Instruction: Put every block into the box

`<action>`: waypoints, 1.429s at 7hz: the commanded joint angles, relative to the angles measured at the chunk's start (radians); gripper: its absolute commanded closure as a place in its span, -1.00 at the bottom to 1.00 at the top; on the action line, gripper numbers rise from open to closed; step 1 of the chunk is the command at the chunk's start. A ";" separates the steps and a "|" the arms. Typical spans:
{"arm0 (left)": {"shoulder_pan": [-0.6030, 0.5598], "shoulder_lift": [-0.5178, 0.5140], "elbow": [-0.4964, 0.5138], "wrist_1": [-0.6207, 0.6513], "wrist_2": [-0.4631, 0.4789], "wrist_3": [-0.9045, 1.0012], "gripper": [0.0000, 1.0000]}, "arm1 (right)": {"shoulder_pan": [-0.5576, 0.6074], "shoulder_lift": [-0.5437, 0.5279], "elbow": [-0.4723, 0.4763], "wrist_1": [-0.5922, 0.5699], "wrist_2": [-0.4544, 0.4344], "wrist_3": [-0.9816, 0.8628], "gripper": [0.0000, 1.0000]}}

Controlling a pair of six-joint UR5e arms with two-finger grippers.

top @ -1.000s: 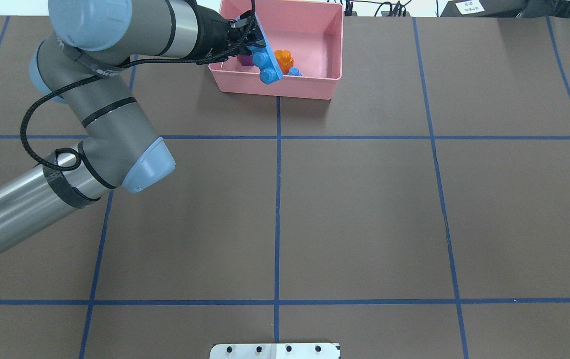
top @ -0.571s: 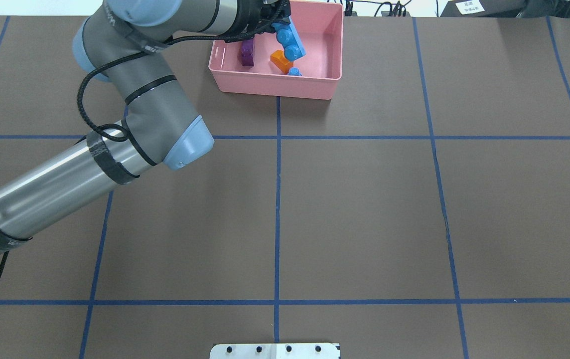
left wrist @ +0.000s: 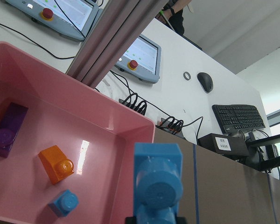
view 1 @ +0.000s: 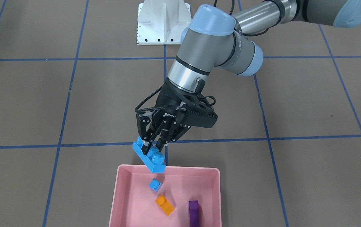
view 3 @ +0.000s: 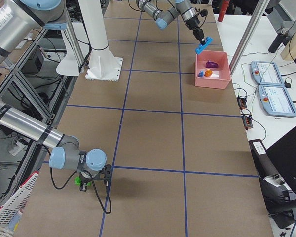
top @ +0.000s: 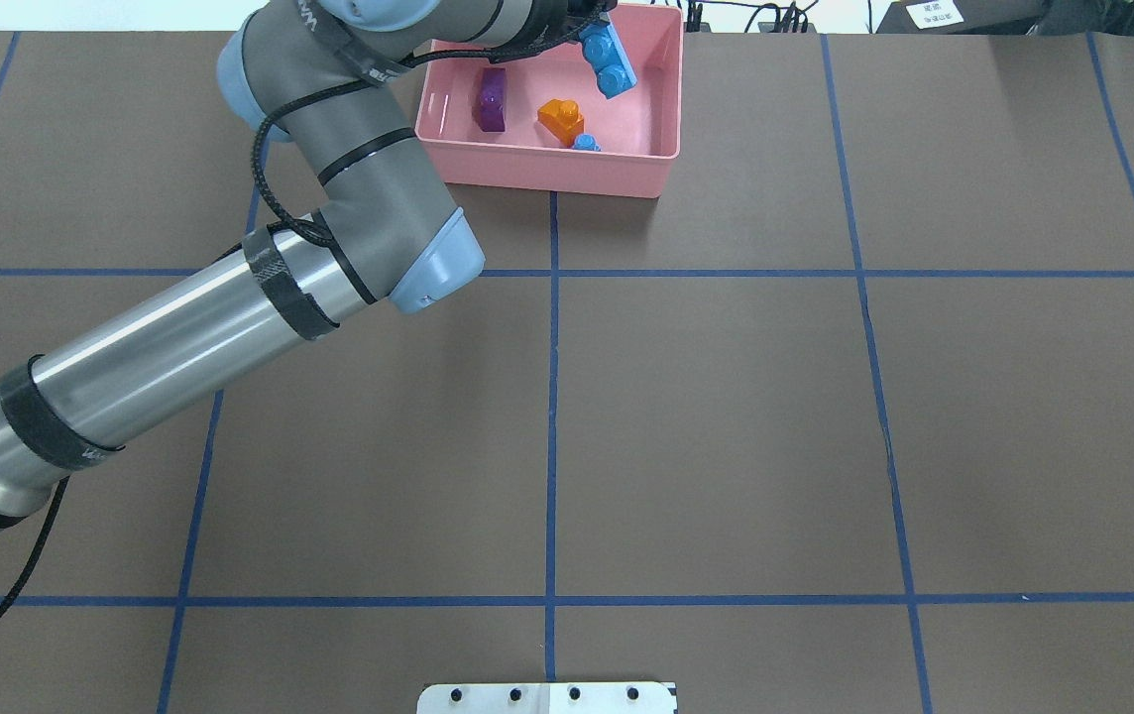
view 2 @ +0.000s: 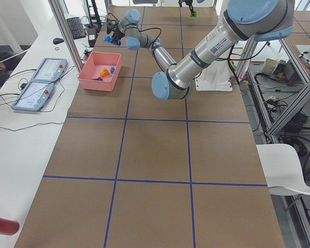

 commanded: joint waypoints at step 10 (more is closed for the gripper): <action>0.002 -0.083 0.297 -0.110 0.141 -0.036 -0.99 | 0.393 0.136 0.265 -0.004 -0.050 0.000 1.00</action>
